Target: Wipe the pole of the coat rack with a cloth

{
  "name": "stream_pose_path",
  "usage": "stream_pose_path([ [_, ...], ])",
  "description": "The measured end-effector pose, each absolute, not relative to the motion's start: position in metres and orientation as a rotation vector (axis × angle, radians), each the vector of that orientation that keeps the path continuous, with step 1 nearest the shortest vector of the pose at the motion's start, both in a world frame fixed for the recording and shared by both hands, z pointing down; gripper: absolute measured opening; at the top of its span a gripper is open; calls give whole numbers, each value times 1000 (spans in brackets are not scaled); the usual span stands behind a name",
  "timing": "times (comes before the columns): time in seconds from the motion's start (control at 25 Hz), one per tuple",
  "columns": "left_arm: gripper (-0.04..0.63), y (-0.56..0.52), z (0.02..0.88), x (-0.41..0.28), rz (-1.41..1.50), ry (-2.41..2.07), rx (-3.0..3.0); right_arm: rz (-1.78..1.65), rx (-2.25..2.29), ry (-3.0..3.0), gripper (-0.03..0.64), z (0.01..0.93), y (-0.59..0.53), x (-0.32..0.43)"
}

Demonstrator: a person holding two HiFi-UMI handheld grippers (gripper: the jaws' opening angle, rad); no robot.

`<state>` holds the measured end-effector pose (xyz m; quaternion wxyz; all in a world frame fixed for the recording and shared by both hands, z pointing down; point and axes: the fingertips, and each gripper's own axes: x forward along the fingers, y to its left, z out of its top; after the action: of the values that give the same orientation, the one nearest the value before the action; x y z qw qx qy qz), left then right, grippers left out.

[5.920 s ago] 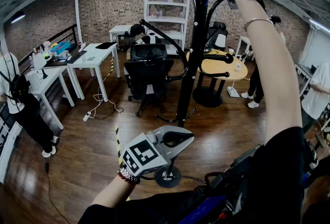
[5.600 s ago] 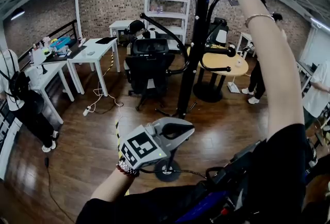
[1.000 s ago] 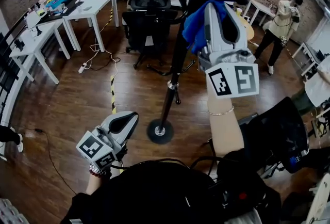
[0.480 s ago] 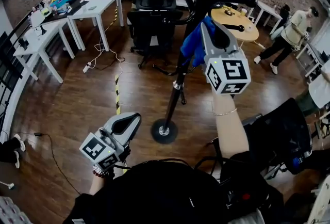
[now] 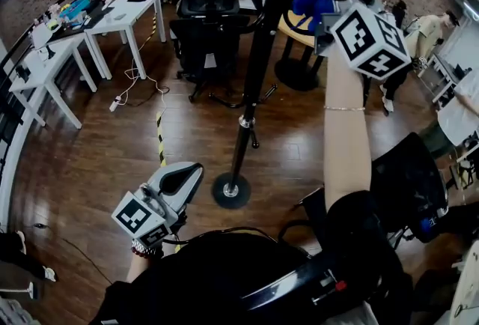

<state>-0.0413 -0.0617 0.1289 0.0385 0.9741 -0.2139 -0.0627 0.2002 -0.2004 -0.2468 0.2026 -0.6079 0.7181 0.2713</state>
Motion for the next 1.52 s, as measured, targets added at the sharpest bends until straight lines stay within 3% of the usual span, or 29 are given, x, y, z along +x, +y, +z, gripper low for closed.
stream_pose_path([
  [0.28, 6, -64, 131, -65, -257, -755, 2940, 699, -1762, 2287, 58, -240, -249, 162],
  [0.64, 7, -71, 144, -54, -235, -659, 2954, 684, -1943, 2503, 58, -175, -266, 177],
  [1.12, 6, -75, 161, -44, -246, -549, 2911, 1167, -2476, 2812, 63, -106, -270, 180],
  [1.52, 7, -68, 163, -37, -208, -503, 2924, 1200, -2662, 2667, 61, -117, -246, 233],
])
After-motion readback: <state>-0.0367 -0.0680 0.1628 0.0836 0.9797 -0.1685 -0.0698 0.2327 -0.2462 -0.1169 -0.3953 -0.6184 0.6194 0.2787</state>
